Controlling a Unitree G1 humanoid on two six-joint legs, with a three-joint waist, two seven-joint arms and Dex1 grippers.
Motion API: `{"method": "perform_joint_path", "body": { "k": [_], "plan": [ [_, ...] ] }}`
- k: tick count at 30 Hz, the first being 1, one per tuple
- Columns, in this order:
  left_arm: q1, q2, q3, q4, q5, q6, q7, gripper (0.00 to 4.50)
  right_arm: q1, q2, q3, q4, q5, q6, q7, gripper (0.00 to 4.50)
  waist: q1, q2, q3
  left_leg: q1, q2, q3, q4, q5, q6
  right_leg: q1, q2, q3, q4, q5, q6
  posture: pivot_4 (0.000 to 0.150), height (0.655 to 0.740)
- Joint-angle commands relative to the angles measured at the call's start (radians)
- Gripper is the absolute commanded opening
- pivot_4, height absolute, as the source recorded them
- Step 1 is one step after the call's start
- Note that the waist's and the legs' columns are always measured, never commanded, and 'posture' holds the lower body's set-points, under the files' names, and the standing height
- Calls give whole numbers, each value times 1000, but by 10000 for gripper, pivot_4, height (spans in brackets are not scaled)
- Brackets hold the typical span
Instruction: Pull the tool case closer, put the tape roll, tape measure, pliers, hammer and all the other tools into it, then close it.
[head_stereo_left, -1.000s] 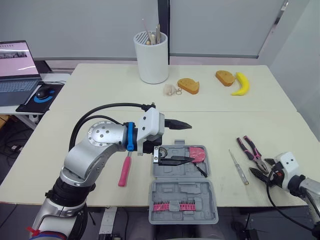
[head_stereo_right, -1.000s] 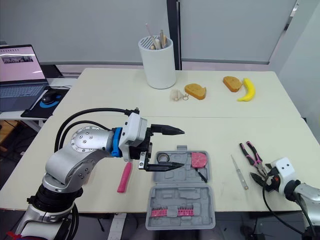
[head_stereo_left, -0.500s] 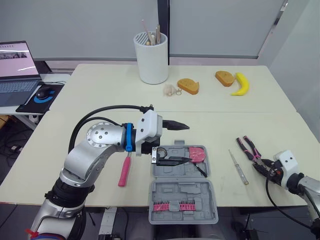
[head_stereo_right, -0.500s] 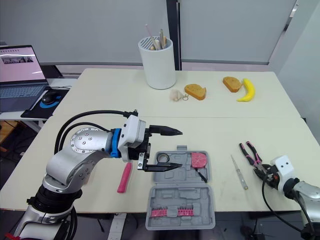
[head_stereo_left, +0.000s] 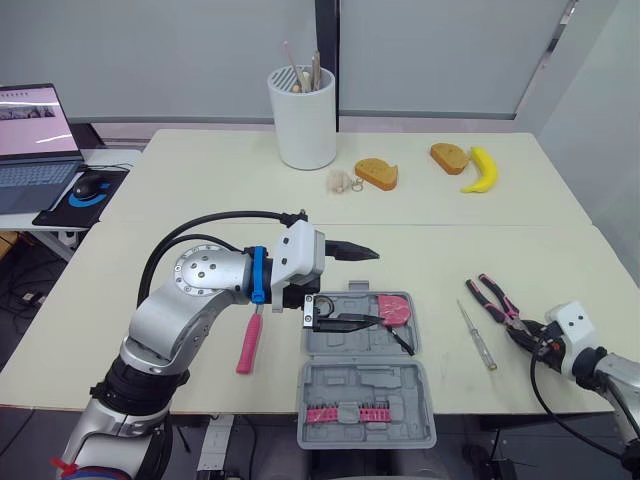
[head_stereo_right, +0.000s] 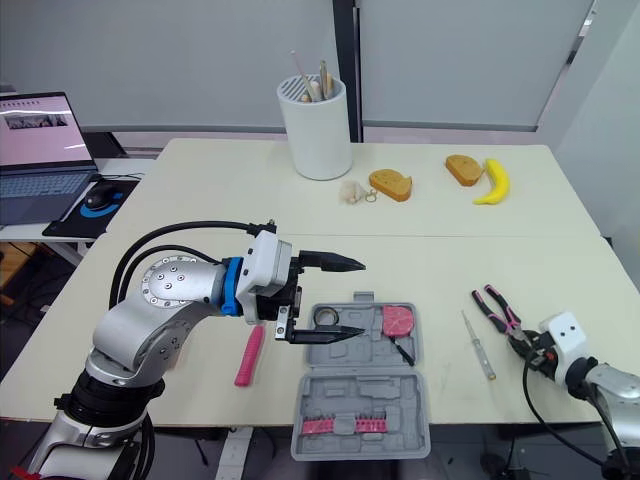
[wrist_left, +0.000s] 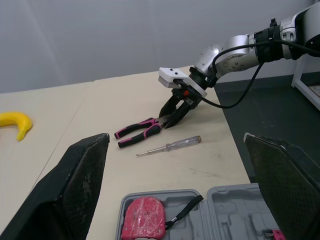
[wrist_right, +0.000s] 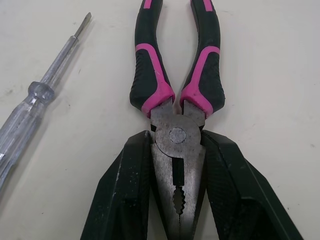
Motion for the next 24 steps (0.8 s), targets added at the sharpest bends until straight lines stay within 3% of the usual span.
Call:
{"method": "perform_joint_path", "body": {
  "k": [1,3,6,12,18,24],
  "plan": [
    [12,-15,27,4,-9,-30,13,45000,14,-38,-12,-57,6,-10,12,12379,0,0,0,0,0,0,0,0,0,0,0,0,0,0,0,1500,7400],
    [35,-42,70,27,-18,-64,44,45000,29,-70,-15,-127,1,-32,33,12379,1,4,1,0,0,0,0,0,0,0,0,0,0,0,0,1500,7400],
    [109,10,118,35,-10,-114,-7,45000,42,-134,-24,-254,17,9,68,12379,-9,5,2,0,0,1,0,0,0,-1,0,1,0,0,0,1500,7400],
    [187,134,227,26,-135,-36,-90,45000,-6,-225,19,-535,98,203,147,12379,-14,5,3,0,2,-1,0,0,0,-1,0,-1,1,-1,0,1500,7400],
    [259,216,280,42,-130,-91,-181,45000,-211,-258,243,-788,105,442,202,12379,-16,4,6,-1,2,-2,0,0,0,-2,0,-2,0,-1,-1,1500,7400],
    [333,293,340,44,-132,-129,-258,45000,-410,-236,485,-873,55,594,257,12379,-7,3,7,-7,1,-3,-1,0,0,-9,-1,-2,0,-1,-2,1500,7400]
  ]
}}
